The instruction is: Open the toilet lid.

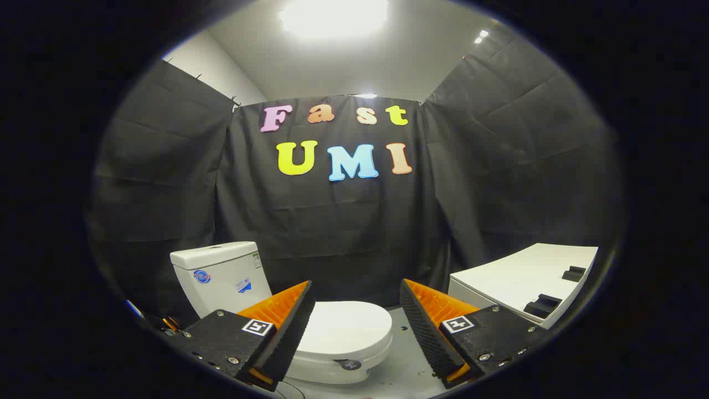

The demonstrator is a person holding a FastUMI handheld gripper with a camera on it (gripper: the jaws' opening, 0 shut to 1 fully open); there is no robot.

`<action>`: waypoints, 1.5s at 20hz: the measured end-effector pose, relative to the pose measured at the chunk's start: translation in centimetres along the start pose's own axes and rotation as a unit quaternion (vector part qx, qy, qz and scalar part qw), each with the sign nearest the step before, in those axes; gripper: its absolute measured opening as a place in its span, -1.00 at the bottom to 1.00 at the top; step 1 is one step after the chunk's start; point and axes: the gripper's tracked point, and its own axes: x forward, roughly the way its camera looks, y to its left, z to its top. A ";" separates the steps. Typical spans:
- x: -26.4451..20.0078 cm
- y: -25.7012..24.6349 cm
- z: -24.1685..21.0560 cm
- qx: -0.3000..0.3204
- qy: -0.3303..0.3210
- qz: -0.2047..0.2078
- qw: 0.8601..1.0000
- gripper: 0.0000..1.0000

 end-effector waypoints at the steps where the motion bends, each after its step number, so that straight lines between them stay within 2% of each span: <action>1: 0.0 0.0 0.1 0.000 -0.002 0.000 1.000 0.90; 20: 0.3 1.2 -1.2 -0.008 0.003 0.015 1.000 0.90; 23: 0.9 0.8 -2.1 0.009 0.013 0.015 1.000 0.90; 26: 2.1 1.8 -3.8 0.049 0.033 0.044 0.997 0.90; 30: 3.9 0.5 -7.3 0.098 0.074 0.034 0.992 0.90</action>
